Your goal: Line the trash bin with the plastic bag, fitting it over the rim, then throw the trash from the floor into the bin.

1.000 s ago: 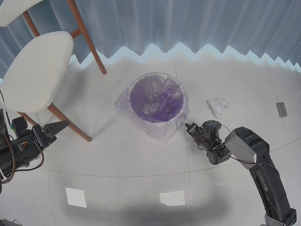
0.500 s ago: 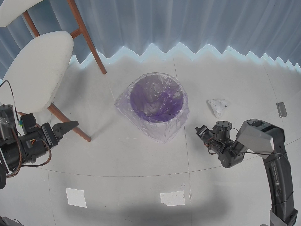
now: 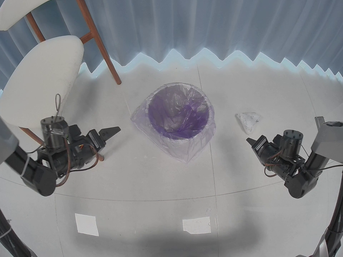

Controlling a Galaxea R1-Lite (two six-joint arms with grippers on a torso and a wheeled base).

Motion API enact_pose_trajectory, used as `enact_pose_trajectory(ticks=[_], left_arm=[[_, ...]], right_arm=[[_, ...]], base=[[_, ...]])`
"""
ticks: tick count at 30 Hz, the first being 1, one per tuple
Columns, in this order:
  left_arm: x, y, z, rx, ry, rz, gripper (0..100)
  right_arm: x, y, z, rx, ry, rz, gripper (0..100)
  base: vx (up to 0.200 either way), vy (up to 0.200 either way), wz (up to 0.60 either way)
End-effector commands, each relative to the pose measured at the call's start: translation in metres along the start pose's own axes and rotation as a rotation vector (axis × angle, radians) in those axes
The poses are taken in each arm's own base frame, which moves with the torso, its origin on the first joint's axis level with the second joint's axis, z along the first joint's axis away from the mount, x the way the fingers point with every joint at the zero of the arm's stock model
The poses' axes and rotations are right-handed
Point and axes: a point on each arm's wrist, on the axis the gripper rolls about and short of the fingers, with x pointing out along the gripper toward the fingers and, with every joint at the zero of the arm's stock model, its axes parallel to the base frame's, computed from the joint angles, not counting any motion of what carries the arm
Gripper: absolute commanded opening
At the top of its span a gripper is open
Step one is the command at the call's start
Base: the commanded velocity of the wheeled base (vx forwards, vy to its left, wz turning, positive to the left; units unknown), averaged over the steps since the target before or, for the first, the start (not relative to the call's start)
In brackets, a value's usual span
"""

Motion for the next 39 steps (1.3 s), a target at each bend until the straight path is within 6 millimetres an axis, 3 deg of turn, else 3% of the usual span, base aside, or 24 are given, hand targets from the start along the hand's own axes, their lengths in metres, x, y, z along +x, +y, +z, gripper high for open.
enact_pose_trajectory(ticks=[1, 2, 8, 20, 31, 32, 39], left_arm=[[0.119, 0.068, -0.056, -0.144, 0.015, -0.042, 100], [0.135, 0.073, -0.056, -0.177, -0.019, -0.053, 100], [0.174, 0.068, -0.052, -0.306, -0.192, -0.096, 100], [0.199, 0.069, -0.039, -0.376, -0.261, -0.176, 100], [0.207, 0.07, -0.032, -0.451, -0.32, -0.193, 100], [0.208, 0.069, -0.031, -0.451, -0.327, -0.193, 0], [0.214, 0.072, -0.036, -0.449, -0.314, -0.208, 0]], right_arm=[[-0.094, 0.042, 0.031, -0.007, -0.123, 0.132, 0], [-0.099, 0.041, 0.031, -0.005, -0.121, 0.128, 0], [-0.106, 0.04, 0.028, 0.023, -0.115, 0.122, 0], [-0.111, 0.042, 0.029, 0.032, -0.119, 0.128, 0], [-0.114, 0.039, 0.026, 0.031, -0.11, 0.116, 0], [-0.114, 0.039, 0.026, 0.031, -0.11, 0.116, 0], [-0.117, 0.039, 0.027, 0.031, -0.11, 0.116, 0]], base=[[0.0, 0.0, 0.0], [0.0, 0.0, 0.0], [0.0, 0.0, 0.0], [0.0, 0.0, 0.0], [0.0, 0.0, 0.0], [0.0, 0.0, 0.0], [0.0, 0.0, 0.0]])
